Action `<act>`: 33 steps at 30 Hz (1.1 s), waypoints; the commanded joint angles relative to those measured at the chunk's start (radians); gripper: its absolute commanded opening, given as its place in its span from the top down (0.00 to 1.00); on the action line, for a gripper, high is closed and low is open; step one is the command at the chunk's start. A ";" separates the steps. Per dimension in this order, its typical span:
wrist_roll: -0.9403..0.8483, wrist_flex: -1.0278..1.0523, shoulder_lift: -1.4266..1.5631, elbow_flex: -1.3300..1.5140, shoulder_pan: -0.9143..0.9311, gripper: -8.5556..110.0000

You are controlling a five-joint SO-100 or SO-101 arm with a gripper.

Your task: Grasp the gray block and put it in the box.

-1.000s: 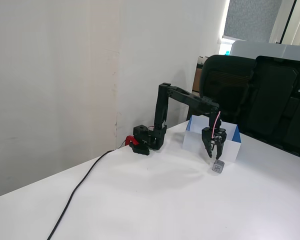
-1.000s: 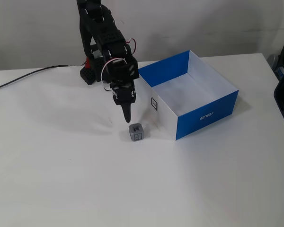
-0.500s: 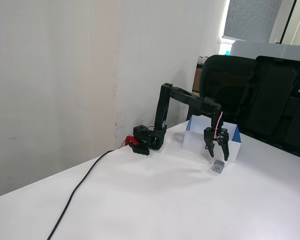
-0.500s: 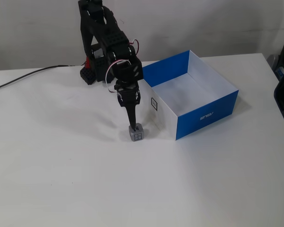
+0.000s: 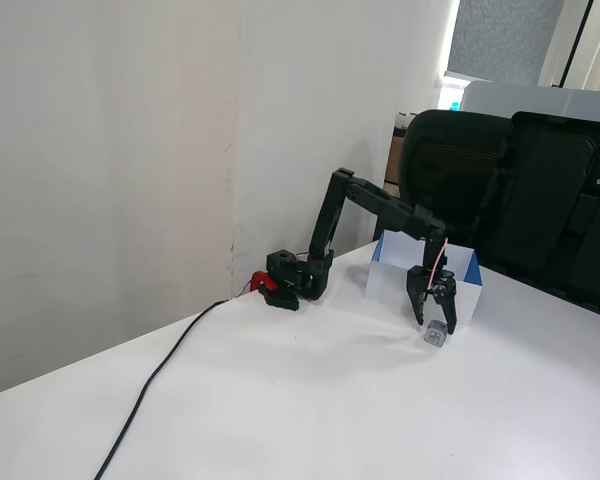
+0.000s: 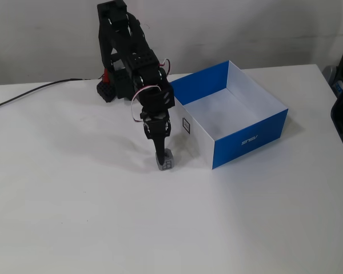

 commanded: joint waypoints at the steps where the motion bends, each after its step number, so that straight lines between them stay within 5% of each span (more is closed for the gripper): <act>1: 0.006 -0.014 0.009 -0.046 0.021 0.71; 9: 0.008 -0.026 -0.015 -0.063 0.035 0.72; 15: 0.006 -0.020 -0.035 -0.086 0.023 0.85; 21: 0.002 -0.006 -0.034 -0.104 0.015 0.84; 33: -0.015 0.296 0.015 -0.500 0.021 0.87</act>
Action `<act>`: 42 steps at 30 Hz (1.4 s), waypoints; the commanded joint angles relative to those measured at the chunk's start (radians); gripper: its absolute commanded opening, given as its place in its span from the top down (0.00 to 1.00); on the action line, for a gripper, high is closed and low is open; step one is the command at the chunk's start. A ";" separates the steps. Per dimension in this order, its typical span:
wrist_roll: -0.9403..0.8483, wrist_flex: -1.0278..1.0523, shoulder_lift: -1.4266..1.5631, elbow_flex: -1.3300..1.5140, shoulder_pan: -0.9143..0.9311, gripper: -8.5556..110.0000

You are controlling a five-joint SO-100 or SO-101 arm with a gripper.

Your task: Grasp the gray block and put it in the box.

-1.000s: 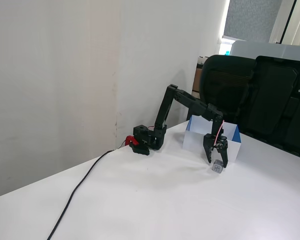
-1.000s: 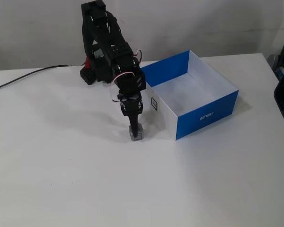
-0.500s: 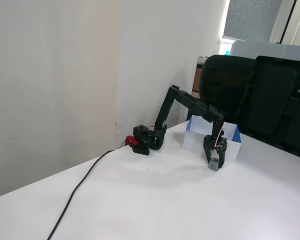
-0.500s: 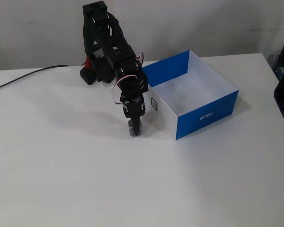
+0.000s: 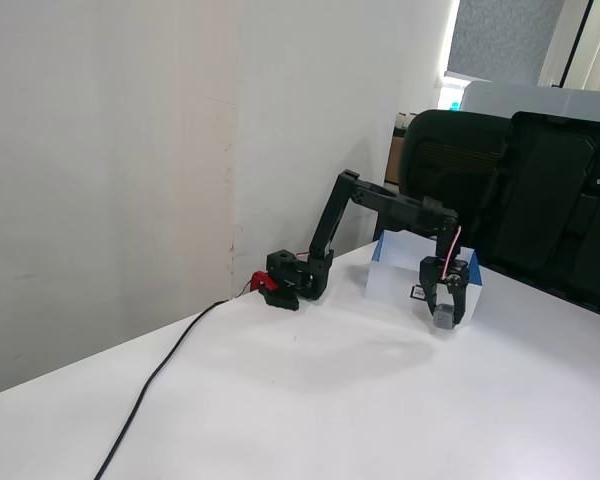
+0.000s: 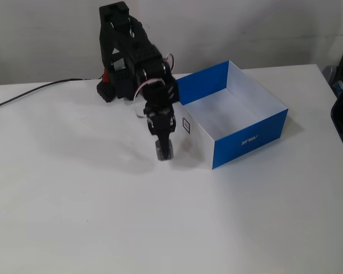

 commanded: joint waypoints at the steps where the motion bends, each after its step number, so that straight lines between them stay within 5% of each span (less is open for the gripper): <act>1: -0.020 0.130 0.071 -0.238 0.021 0.88; 16: -0.091 0.391 -0.008 -0.650 0.236 0.88; 42: -0.232 0.448 -0.080 -0.706 0.598 0.87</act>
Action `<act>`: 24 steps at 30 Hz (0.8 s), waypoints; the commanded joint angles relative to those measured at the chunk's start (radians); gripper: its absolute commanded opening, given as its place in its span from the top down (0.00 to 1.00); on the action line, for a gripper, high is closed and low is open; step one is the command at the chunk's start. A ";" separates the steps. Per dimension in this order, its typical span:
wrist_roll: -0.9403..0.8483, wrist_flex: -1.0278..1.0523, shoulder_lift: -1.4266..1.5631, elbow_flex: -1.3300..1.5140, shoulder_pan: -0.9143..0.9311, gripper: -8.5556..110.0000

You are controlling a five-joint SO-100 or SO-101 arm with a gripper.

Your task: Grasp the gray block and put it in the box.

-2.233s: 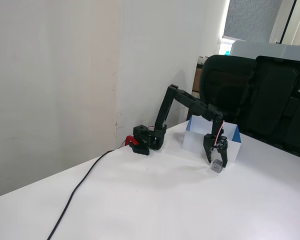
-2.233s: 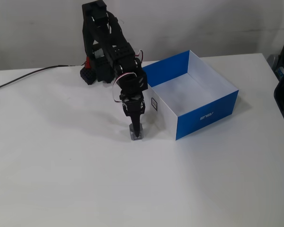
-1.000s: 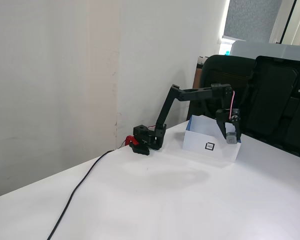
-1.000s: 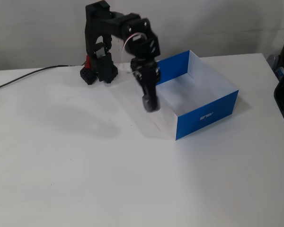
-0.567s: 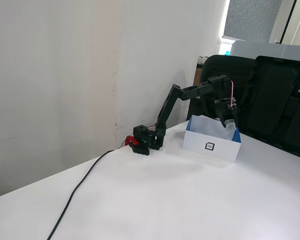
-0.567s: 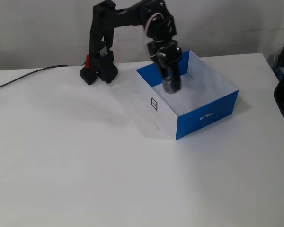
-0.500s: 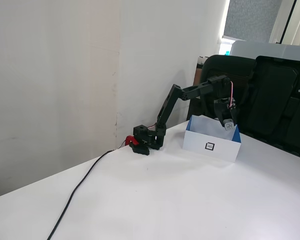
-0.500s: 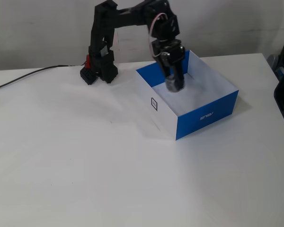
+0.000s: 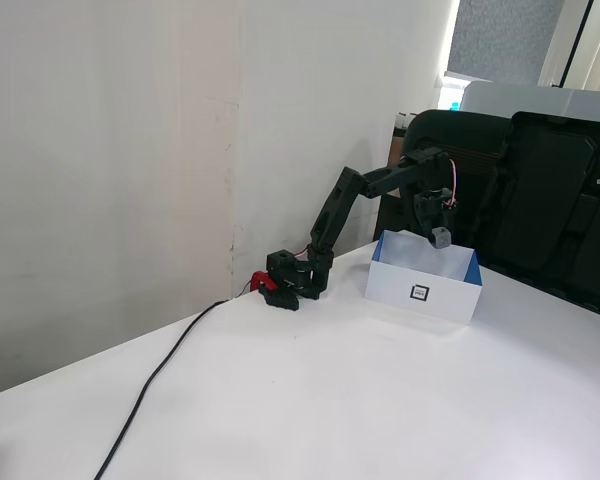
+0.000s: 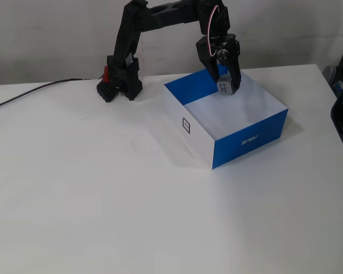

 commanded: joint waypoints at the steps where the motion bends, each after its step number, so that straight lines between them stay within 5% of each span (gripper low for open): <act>1: -0.005 0.017 0.028 -0.078 -0.015 0.84; 4: -0.003 0.021 0.028 -0.078 -0.032 0.71; 10: 0.000 0.023 0.035 -0.078 -0.034 0.70; 13: -0.002 0.023 0.037 -0.078 -0.040 0.76; 16: 0.002 0.025 0.044 -0.078 -0.060 0.93; 24: 0.014 0.037 0.098 -0.078 -0.164 0.93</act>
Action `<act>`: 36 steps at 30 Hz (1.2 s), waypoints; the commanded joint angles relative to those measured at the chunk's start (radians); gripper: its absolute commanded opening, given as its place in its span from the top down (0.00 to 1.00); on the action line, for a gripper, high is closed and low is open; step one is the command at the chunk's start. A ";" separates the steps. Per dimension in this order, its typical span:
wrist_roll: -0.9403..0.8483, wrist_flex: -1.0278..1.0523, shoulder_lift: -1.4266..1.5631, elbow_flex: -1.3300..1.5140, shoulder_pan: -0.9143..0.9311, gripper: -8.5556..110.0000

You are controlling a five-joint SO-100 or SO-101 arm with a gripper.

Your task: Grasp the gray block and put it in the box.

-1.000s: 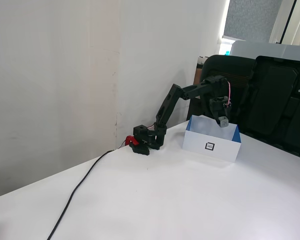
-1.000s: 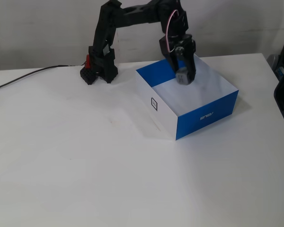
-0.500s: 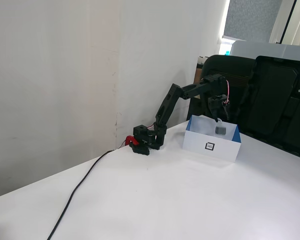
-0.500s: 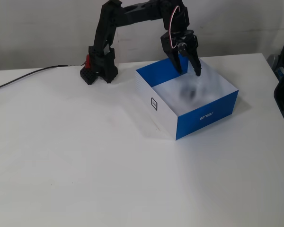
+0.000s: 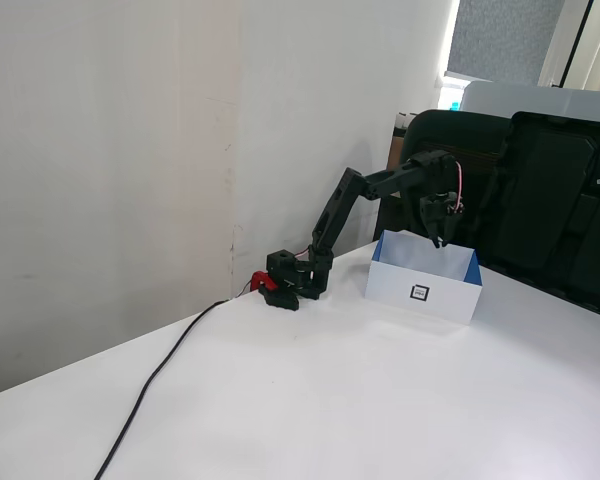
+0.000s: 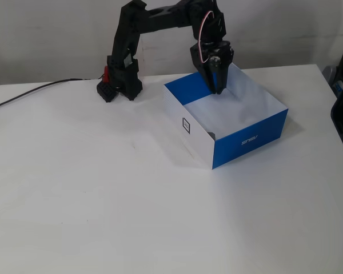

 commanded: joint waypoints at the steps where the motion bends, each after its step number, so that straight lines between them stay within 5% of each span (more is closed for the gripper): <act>1: 0.018 0.029 0.112 -0.075 -0.072 0.93; 25: 0.058 -0.061 0.382 0.321 -0.779 0.93; 36: 0.049 -0.400 0.744 0.917 -0.871 0.93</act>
